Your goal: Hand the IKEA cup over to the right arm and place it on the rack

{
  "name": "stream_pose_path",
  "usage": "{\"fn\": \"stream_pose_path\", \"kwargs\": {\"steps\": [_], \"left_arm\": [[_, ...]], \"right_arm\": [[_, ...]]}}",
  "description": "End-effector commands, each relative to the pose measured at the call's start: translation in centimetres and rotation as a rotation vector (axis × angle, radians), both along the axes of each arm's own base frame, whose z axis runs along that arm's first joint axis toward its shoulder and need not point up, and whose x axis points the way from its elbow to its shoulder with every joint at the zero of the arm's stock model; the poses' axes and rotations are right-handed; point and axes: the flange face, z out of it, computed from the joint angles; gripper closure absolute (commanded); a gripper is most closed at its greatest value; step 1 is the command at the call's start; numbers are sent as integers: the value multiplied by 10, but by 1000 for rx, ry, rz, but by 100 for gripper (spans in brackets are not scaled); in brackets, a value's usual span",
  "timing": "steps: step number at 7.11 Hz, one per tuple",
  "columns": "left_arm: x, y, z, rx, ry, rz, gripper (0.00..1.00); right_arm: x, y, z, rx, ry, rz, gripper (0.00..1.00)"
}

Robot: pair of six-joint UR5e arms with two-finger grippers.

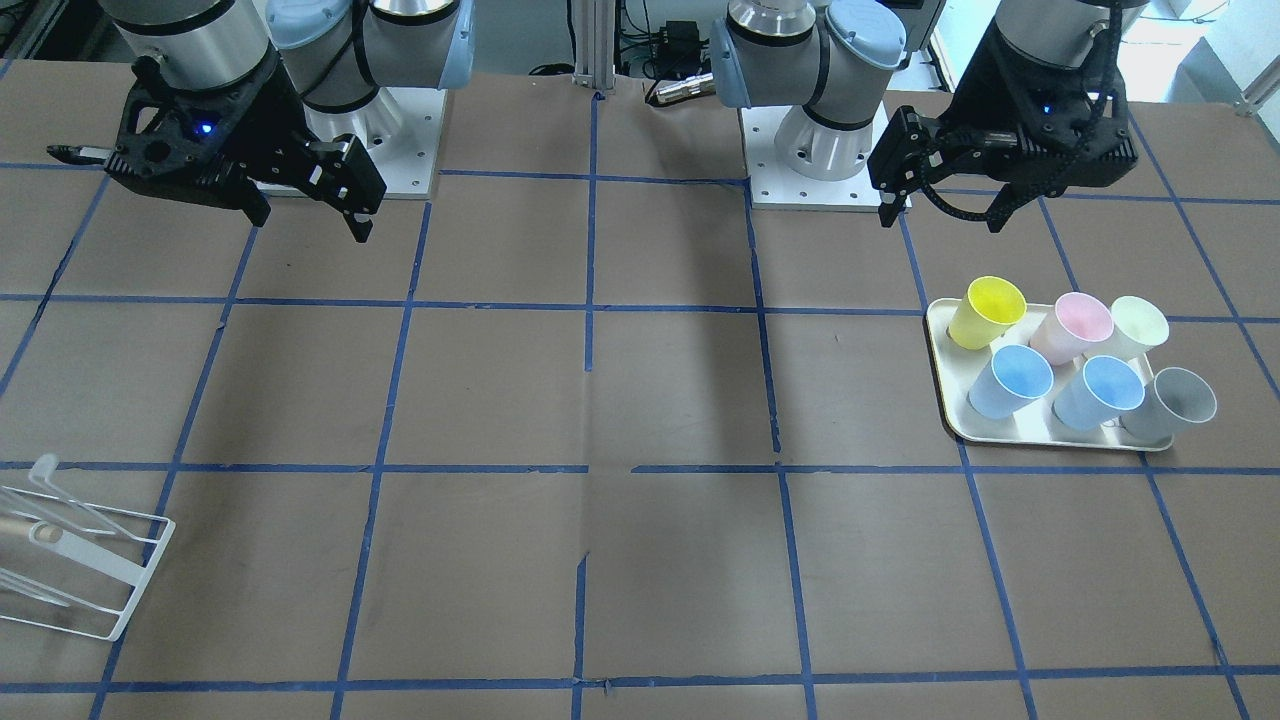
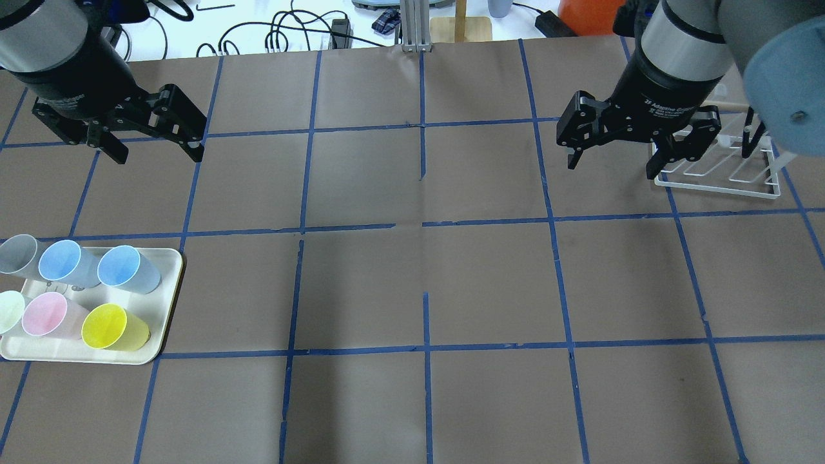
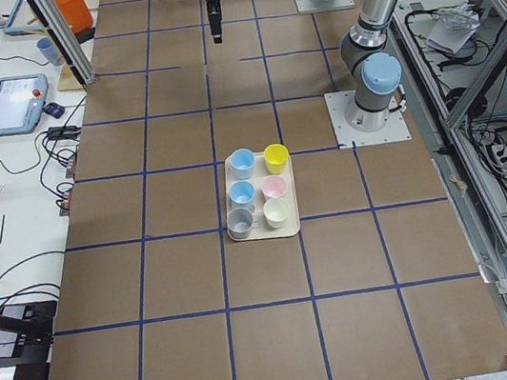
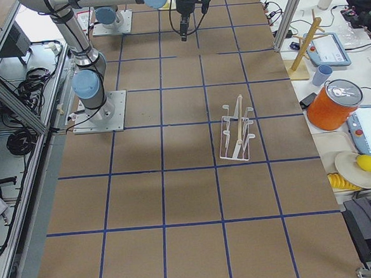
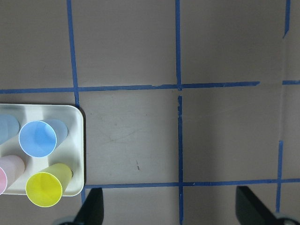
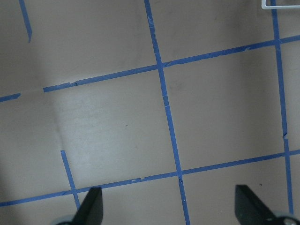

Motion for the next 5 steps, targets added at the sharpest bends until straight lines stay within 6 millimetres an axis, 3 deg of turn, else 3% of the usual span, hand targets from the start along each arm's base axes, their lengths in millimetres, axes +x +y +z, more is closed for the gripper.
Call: {"fn": "stream_pose_path", "kwargs": {"steps": [1, 2, 3, 4, 5], "left_arm": [[10, 1, 3, 4, -3, 18, 0], [41, 7, 4, 59, 6, 74, 0], [88, 17, 7, 73, 25, 180, 0], [120, 27, 5, 84, 22, 252, 0], [141, 35, -4, 113, 41, 219, 0]], "right_arm": [[0, 0, 1, -2, 0, 1, 0], [0, 0, 0, -1, 0, 1, 0], [0, 0, 0, -2, 0, 1, 0], [0, 0, 0, -2, 0, 1, 0], [0, 0, 0, -1, -2, 0, 0]]}}
